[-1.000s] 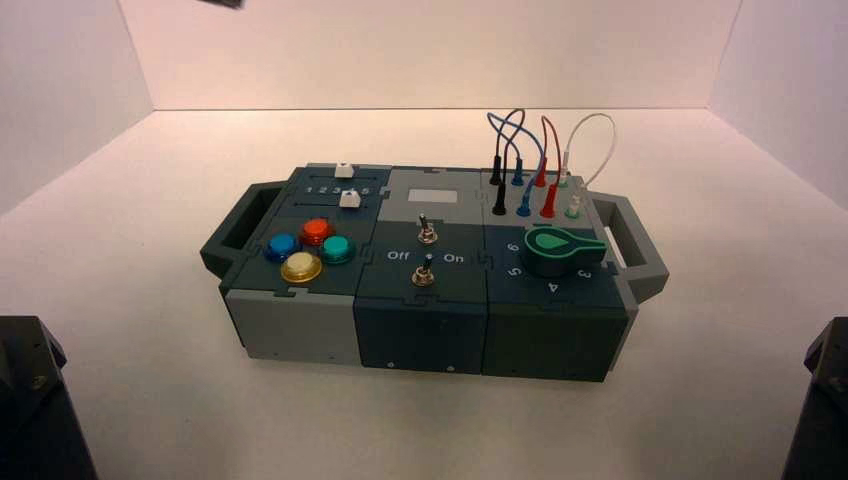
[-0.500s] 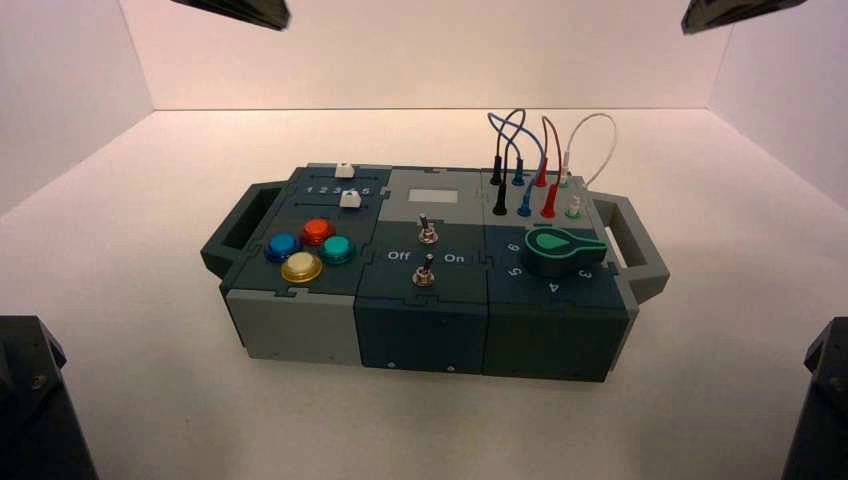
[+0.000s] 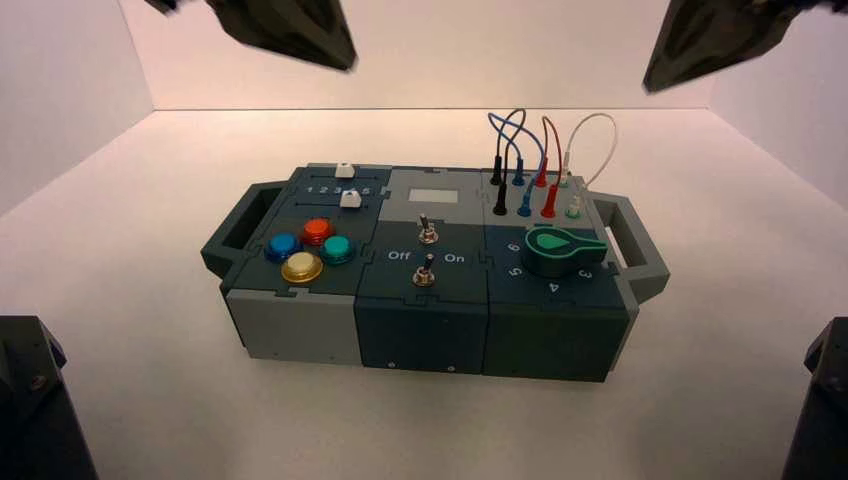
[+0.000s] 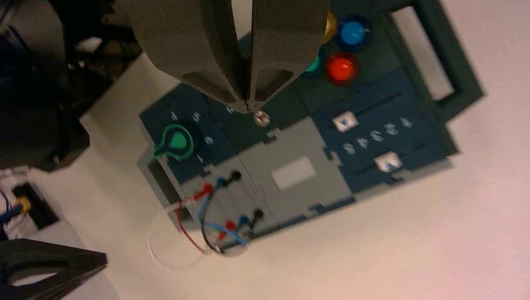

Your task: Pull the red wire.

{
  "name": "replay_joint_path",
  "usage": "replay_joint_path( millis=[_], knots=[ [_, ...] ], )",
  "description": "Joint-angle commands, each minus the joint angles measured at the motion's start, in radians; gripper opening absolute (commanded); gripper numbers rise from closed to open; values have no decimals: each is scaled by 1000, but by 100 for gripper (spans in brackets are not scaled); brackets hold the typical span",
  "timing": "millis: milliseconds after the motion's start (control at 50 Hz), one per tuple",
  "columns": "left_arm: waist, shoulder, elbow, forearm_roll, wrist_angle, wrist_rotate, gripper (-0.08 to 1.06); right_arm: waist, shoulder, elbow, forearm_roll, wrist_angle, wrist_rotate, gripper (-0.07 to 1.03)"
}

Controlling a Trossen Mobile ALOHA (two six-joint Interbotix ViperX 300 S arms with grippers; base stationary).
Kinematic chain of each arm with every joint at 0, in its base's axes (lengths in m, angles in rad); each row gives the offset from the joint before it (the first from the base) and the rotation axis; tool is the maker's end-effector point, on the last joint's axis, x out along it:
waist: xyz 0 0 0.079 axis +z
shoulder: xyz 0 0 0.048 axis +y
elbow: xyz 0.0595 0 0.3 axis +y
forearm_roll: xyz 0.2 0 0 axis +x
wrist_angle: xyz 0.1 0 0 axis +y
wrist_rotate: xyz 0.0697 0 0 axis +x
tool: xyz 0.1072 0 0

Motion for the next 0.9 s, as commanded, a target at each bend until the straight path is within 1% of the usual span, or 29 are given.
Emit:
replay_joint_path(
  millis=[20,180,300,440,640,900],
  knots=[
    [-52,35,-21,-2,-31,-26,-3,26,23,-38,21,15,-2,-2],
    [-91,64,-23,-2,-54,-52,-3,46,55,-40,44,26,-5,-2],
    [-98,67,-23,-2,-58,-55,-3,71,80,-40,58,25,-11,-1],
    [-97,58,-20,-2,-58,-57,-3,97,117,-48,63,25,-11,12],
    [-97,55,-14,-3,-58,-61,-3,101,178,-64,97,25,-11,37],
    [-98,51,-12,-3,-58,-61,-3,106,239,-77,104,12,-12,37]
  ],
)
